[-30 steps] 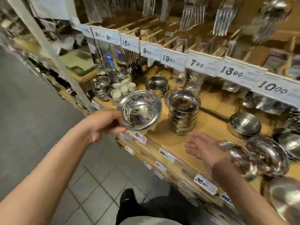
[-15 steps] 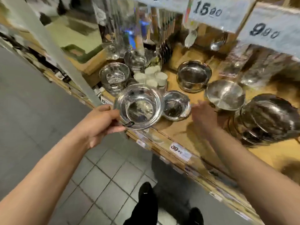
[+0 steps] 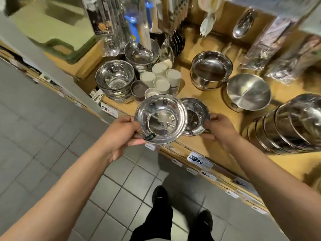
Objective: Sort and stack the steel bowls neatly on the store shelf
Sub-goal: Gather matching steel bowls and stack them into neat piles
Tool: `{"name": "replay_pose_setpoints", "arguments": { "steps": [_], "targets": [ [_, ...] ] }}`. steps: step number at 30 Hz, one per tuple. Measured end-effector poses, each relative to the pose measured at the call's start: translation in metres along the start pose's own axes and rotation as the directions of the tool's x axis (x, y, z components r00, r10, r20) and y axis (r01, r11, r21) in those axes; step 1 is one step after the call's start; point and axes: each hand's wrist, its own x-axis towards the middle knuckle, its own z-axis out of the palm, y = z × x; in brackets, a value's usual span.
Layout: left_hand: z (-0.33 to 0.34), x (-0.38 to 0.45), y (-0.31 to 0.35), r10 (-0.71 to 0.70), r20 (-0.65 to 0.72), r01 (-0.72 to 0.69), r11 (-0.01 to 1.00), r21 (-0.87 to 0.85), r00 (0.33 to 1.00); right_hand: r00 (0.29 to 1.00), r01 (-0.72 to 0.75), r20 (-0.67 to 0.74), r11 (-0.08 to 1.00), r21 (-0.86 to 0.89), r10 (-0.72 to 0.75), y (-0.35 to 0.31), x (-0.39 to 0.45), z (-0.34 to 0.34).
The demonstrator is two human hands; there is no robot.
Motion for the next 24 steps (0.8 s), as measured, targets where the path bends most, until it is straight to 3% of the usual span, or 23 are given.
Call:
{"name": "replay_pose_setpoints", "arguments": {
  "steps": [14, 19, 24],
  "targets": [
    [0.082, 0.002, 0.01, -0.065, 0.179, 0.051, 0.995, 0.08, 0.982, 0.997, -0.051, 0.076, 0.969, 0.243, 0.034, 0.019, -0.084, -0.024],
    [0.097, -0.008, 0.02, -0.035, 0.19, 0.015, 0.994, 0.107, 0.981, 0.998, -0.043, 0.049, 0.92, 0.39, 0.026, 0.014, -0.104, -0.032],
    [0.111, -0.028, 0.029, 0.001, 0.228, -0.058, 0.968, 0.243, 0.974, 1.0, 0.003, 0.014, 0.882, 0.471, -0.011, 0.003, -0.125, -0.04]
  ]
}}
